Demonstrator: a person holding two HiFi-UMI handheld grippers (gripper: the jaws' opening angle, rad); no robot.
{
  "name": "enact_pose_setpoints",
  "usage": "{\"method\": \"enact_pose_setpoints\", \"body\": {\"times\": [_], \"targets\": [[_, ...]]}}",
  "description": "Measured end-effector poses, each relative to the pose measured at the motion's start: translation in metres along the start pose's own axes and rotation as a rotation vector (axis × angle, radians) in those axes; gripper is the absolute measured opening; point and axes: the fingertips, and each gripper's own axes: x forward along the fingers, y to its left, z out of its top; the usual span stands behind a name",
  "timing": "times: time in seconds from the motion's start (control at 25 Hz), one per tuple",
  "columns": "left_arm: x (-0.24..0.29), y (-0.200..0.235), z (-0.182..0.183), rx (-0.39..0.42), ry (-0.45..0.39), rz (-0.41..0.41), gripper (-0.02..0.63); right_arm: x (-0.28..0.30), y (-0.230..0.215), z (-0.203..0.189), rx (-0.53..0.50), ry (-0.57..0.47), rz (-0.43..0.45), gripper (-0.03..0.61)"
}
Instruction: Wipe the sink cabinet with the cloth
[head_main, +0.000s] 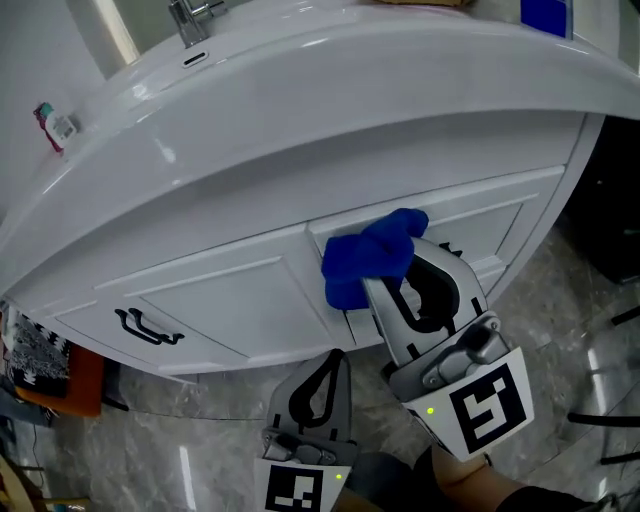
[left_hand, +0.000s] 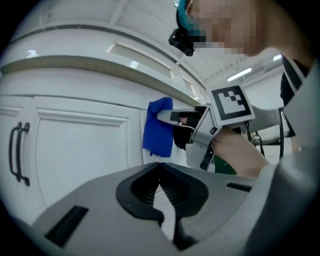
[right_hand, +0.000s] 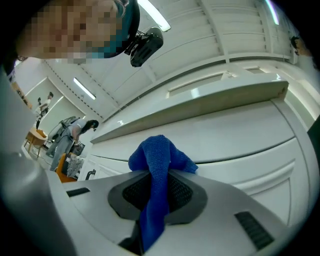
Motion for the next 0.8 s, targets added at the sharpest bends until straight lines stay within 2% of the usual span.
{"method": "enact_pose_setpoints", "body": {"times": [0.12, 0.24, 0.32, 0.36, 0.48, 0.64, 0.8], "targets": [[-0.001, 0.004, -0.012, 0.0, 0.012, 0.012, 0.005, 0.001, 0.001, 0.004, -0.028, -0.027, -0.021, 0.06], [-0.003, 0.01, -0.012, -0.057, -0.005, 0.041, 0.005, 0.005, 0.017, 0.009, -0.06, -0.021, -0.01, 0.06], [-0.004, 0.01, -0.01, -0.086, -0.027, 0.02, 0.005, 0.013, 0.026, 0.005, -0.104, -0.008, 0.002, 0.06], [-0.005, 0.009, -0.011, -0.076, -0.027, -0.003, 0.005, 0.016, 0.028, 0.002, -0.119, 0.002, -0.002, 0.06], [-0.012, 0.006, -0.032, 0.003, 0.055, -0.042, 0.005, 0.018, 0.03, -0.003, -0.116, 0.022, 0.018, 0.06], [0.001, -0.007, -0.009, -0.038, -0.058, -0.048, 0.005, 0.015, 0.028, -0.005, -0.114, 0.026, 0.076, 0.06], [0.007, -0.022, -0.012, -0.032, -0.05, -0.098, 0.003, 0.011, 0.026, -0.007, -0.124, 0.02, 0.094, 0.06]]}}
